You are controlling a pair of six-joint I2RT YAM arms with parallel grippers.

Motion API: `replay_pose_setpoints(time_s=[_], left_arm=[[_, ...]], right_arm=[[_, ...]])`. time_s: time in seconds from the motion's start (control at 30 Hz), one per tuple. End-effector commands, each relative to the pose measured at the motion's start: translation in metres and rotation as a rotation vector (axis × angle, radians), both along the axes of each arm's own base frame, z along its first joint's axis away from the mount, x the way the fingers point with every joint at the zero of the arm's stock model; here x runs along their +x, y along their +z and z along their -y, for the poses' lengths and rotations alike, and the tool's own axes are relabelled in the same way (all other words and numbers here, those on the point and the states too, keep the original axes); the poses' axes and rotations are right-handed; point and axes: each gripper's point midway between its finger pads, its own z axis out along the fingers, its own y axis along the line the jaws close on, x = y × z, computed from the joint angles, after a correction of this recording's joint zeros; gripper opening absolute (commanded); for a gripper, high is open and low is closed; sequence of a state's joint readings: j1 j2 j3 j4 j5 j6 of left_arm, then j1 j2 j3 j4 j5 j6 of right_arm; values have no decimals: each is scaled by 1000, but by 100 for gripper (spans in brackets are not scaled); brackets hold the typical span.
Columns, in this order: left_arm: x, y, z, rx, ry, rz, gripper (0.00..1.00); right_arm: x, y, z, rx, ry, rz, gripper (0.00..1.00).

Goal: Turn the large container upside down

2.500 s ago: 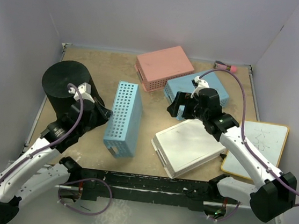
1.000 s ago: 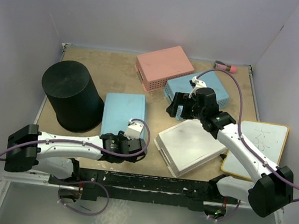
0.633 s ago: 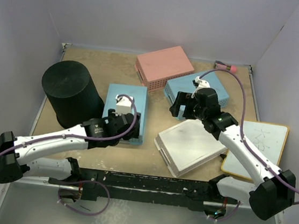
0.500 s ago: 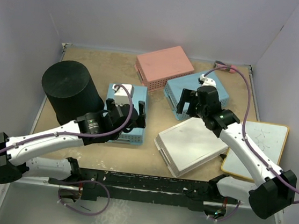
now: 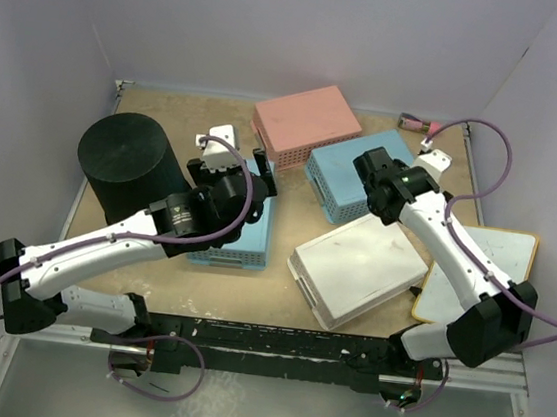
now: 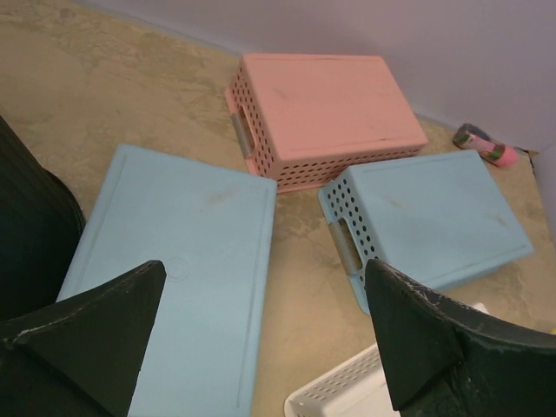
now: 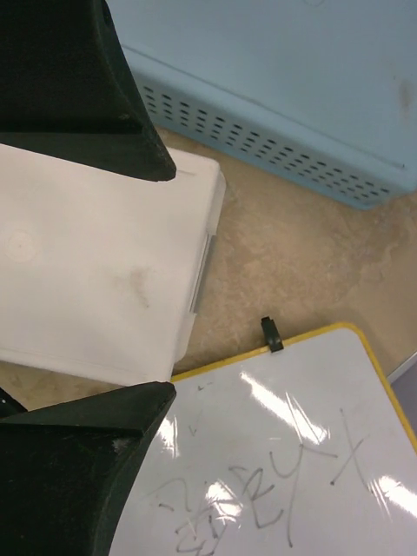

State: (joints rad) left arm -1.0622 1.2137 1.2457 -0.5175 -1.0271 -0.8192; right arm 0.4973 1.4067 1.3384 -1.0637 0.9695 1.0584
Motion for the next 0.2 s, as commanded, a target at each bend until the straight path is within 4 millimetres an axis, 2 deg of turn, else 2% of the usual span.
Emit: replay_pose_setpoints(time_s=[0.0,0.17], left_arm=[[3,2,-17,33,77,42,93],[0,-2,-18,52,45,46,93]], right_arm=[[-15,14,21,-73,-106,39,100],[-10,12,13,-46,-80,16,100]])
